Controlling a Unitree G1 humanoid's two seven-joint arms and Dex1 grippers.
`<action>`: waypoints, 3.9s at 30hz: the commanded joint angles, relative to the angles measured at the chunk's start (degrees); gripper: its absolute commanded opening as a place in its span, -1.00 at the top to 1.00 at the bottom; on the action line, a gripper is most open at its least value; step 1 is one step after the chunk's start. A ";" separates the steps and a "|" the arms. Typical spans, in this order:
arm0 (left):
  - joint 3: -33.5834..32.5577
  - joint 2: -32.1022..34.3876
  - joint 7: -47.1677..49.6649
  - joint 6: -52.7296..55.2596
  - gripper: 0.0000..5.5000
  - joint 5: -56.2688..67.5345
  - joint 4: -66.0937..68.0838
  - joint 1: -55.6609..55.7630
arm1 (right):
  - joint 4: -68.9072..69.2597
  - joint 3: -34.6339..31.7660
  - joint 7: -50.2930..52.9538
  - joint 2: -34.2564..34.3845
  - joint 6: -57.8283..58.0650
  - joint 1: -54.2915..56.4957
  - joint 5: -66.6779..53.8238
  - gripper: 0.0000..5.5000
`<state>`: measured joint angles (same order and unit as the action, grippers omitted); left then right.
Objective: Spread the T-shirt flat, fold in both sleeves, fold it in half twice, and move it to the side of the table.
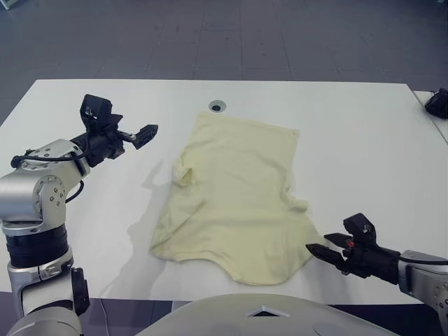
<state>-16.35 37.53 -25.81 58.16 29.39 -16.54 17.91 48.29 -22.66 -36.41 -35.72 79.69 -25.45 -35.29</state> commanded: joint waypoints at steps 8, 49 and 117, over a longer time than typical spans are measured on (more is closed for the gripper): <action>2.51 2.03 -0.43 0.39 -0.96 -1.88 0.91 -0.98 | -1.85 4.31 0.76 -6.13 -5.44 -4.46 2.09 0.41; 5.28 -0.41 0.42 -1.28 -0.96 -4.47 1.87 -2.80 | -6.48 7.29 0.71 -12.59 -4.39 22.15 -7.58 0.99; 27.50 21.90 -29.33 -67.91 -0.72 -35.66 -10.66 -41.54 | -9.48 27.44 -11.85 -19.97 -78.96 -8.81 50.38 -0.77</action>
<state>9.64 59.21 -54.36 -10.20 -3.26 -28.81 -22.54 39.66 2.86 -47.24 -55.81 -0.48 -33.45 12.84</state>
